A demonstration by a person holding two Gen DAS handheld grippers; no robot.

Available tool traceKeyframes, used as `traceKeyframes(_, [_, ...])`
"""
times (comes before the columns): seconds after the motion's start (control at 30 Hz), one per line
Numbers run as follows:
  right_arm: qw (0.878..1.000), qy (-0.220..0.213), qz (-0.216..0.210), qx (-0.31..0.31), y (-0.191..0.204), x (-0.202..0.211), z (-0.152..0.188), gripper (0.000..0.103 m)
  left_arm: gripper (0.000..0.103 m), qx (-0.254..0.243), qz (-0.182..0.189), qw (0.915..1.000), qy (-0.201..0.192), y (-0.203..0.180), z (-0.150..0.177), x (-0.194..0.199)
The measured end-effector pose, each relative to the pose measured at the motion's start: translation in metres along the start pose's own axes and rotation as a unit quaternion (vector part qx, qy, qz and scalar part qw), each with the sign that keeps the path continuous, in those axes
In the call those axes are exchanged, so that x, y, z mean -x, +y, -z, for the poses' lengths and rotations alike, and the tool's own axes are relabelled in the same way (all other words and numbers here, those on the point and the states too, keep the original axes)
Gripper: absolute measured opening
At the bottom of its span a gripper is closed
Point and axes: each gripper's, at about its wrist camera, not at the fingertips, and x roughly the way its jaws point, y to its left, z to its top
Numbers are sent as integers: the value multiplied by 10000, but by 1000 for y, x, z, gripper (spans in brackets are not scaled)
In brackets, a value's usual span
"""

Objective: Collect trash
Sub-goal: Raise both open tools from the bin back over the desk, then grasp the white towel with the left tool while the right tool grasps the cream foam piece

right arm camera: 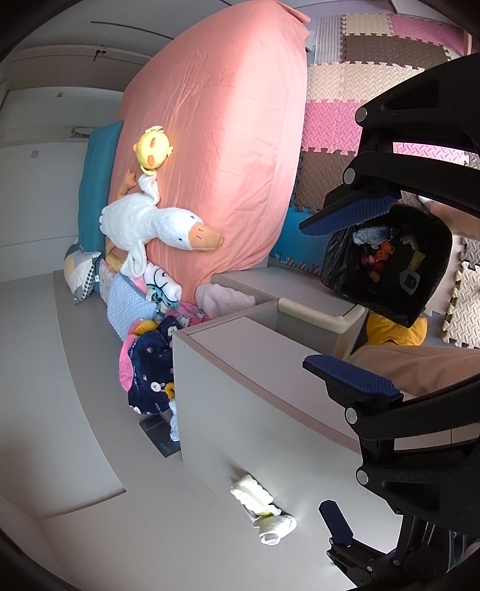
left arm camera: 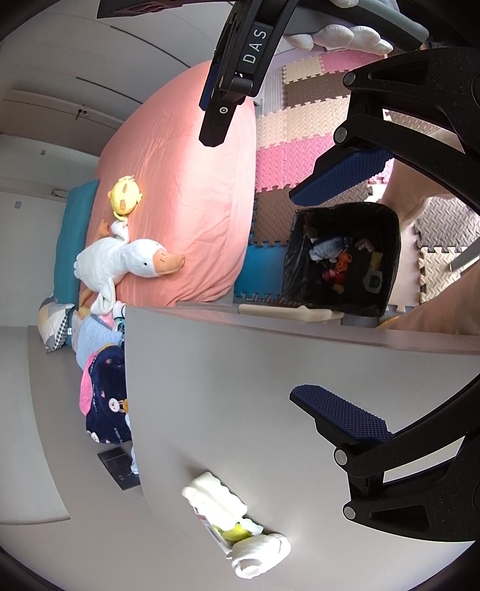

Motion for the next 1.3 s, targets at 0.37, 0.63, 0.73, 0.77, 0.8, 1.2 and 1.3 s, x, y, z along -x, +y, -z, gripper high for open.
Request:
traceKeyframes(0.37, [9991,39,-346,238,52,-19,-6,68,94,360,-354,9987,-30,56,8,9])
traceKeyframes(0.63, [9971,144,-556,505,97,-39,-10,68,94,715,-747,9946,-96,102,15,17])
traceKeyframes(0.73, [9963,188,-625,568,111,-47,-12,68,94,861,-839,9926,-142,120,16,20])
traceKeyframes(0.77, [9960,204,-648,588,116,-50,-13,68,94,905,-873,9919,-154,126,17,21])
traceKeyframes(0.8, [9956,215,-669,612,122,-52,-14,68,94,938,-908,9913,-160,132,18,22])
traceKeyframes(1.2, [9908,374,-840,991,181,-87,-25,70,94,1216,-1249,9846,-120,190,23,13])
traceKeyframes(1.3, [9896,402,-886,1058,194,-95,-27,70,94,1402,-1327,9810,-189,205,25,14])
